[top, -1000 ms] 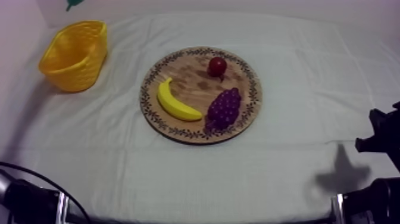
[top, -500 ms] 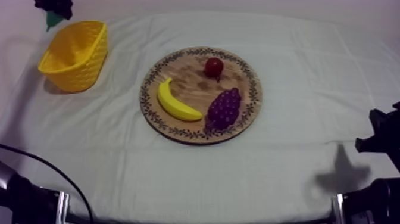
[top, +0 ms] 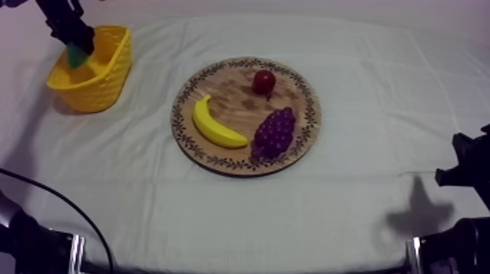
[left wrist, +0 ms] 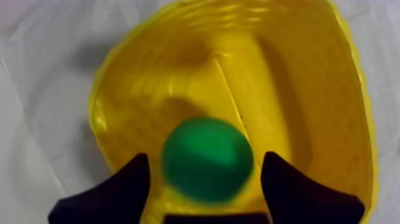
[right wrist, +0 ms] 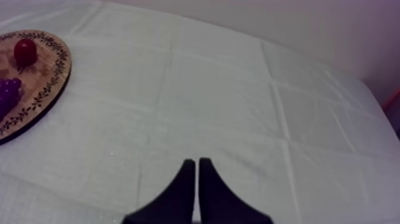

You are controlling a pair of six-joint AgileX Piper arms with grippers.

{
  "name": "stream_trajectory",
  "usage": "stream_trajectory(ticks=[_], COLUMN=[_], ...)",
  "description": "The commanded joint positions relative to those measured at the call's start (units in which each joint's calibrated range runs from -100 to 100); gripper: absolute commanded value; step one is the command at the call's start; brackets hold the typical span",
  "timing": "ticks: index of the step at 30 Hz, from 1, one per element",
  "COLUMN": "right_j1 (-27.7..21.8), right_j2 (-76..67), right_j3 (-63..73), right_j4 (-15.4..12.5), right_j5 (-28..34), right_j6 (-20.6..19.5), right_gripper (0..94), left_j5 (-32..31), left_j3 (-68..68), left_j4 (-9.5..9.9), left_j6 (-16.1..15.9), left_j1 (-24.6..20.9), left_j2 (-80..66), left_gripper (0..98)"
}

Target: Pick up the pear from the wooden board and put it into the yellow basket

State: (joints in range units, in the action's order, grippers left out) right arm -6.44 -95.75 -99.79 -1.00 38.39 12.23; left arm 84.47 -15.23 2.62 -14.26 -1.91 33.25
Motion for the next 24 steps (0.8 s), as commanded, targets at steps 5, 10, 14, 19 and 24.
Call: stream_trajectory(ticks=[5, 10, 14, 19, 24], right_j1=[0.00, 0.00, 0.00, 0.00, 0.00], right_j2=[-0.01, -0.01, -0.01, -0.01, -0.01], right_j3=[0.01, 0.01, 0.01, 0.01, 0.01], right_j4=[0.00, 0.00, 0.00, 0.00, 0.00], right_j5=[0.00, 0.00, 0.00, 0.00, 0.00], right_j6=[0.01, 0.02, 0.01, 0.01, 0.01], right_gripper=[0.3, 0.3, 0.3, 0.3, 0.3], left_j5=[-0.21, -1.40, -2.68, -4.61, -11.03], left_j3=[2.02, 7.79, 12.60, 18.15, 27.12], left_j4=[0.19, -0.77, -1.17, -2.66, -2.64], left_j6=[-0.14, 0.64, 1.87, 3.25, 6.01], left_j1=[0.16, 0.06, -0.03, 0.70, 3.44], left_j2=[-3.62, -11.55, -21.47, -34.96, -48.98], left_gripper=[91.9, 94.6, 91.2, 83.3, 71.5])
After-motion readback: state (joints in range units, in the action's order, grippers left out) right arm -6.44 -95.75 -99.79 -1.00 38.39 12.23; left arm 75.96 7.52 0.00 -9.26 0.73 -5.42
